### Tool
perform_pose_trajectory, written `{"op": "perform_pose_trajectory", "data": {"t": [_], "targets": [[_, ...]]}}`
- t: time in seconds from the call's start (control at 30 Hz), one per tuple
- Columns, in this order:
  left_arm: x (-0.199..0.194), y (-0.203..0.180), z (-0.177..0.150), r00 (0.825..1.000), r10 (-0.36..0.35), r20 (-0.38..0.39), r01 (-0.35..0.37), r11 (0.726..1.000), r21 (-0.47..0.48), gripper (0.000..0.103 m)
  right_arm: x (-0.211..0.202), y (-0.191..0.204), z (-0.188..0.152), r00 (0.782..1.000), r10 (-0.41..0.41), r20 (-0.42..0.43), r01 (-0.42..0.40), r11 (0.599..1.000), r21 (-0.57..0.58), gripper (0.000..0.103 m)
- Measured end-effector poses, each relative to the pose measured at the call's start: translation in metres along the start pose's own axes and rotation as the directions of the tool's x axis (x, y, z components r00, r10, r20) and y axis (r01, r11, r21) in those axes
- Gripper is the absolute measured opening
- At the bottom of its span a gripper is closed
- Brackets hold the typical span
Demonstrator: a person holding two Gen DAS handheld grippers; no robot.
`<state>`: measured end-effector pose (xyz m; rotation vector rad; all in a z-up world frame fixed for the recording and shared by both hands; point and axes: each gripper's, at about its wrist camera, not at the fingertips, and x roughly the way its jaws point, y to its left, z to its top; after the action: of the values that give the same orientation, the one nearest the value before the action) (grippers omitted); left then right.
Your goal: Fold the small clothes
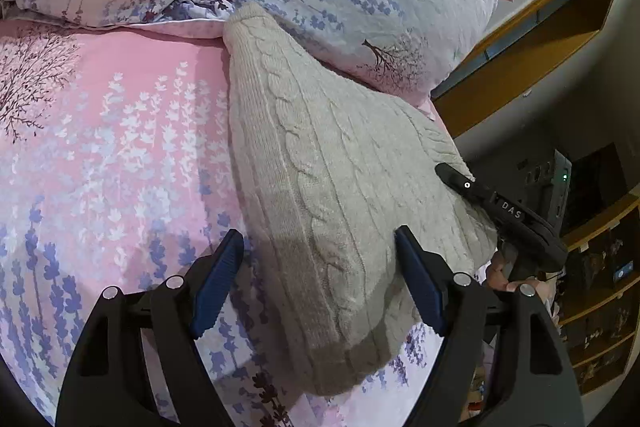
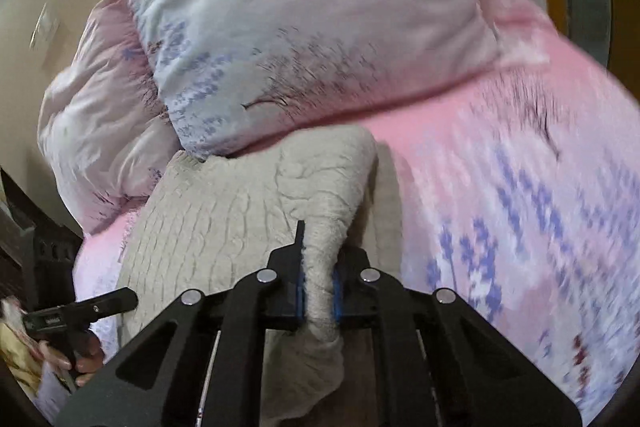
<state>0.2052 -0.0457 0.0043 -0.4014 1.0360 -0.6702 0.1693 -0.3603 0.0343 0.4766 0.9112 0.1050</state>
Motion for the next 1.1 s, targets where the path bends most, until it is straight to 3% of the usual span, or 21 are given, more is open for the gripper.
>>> {"op": "perform_pose_trajectory", "data": {"t": [0.17, 0.27, 0.43, 0.5, 0.77, 0.97, 1.03, 1.1], "targets": [[0.001, -0.006, -0.001, 1.000, -0.015, 0.001, 0.015, 0.999, 0.029, 0.074, -0.024, 0.012, 0.005, 0.995, -0.017, 0.096, 0.022, 0.999, -0.048, 0.008], [0.005, -0.006, -0.004, 1.000, -0.011, -0.019, 0.011, 1.000, 0.018, 0.074, -0.007, 0.005, 0.006, 0.998, -0.063, 0.003, 0.063, 0.998, -0.026, 0.011], [-0.003, -0.005, -0.012, 1.000, -0.005, -0.024, 0.005, 1.000, 0.013, 0.074, -0.029, -0.005, -0.008, 0.999, -0.037, 0.025, 0.035, 0.998, 0.060, 0.049], [-0.004, -0.005, -0.016, 1.000, -0.007, -0.031, 0.007, 1.000, 0.012, 0.074, -0.043, -0.007, -0.016, 1.000, -0.009, 0.030, 0.007, 0.997, 0.081, 0.051], [-0.011, -0.011, -0.030, 1.000, 0.000, -0.015, 0.000, 1.000, 0.009, 0.073, -0.070, -0.002, -0.052, 0.998, 0.054, 0.023, -0.056, 0.995, 0.079, 0.047], [-0.006, -0.015, -0.033, 1.000, 0.011, -0.002, -0.011, 1.000, 0.001, 0.058, -0.052, 0.005, -0.063, 0.998, 0.060, -0.035, -0.058, 0.996, 0.061, 0.025], [-0.005, -0.017, -0.034, 1.000, 0.016, 0.004, -0.016, 1.000, -0.001, 0.053, -0.049, 0.002, -0.066, 0.997, 0.071, -0.033, -0.069, 0.995, 0.071, 0.014], [-0.004, -0.017, -0.035, 1.000, 0.022, 0.005, -0.022, 1.000, 0.000, 0.047, -0.052, 0.003, -0.068, 0.998, 0.068, -0.012, -0.068, 0.996, 0.058, 0.010]]}}
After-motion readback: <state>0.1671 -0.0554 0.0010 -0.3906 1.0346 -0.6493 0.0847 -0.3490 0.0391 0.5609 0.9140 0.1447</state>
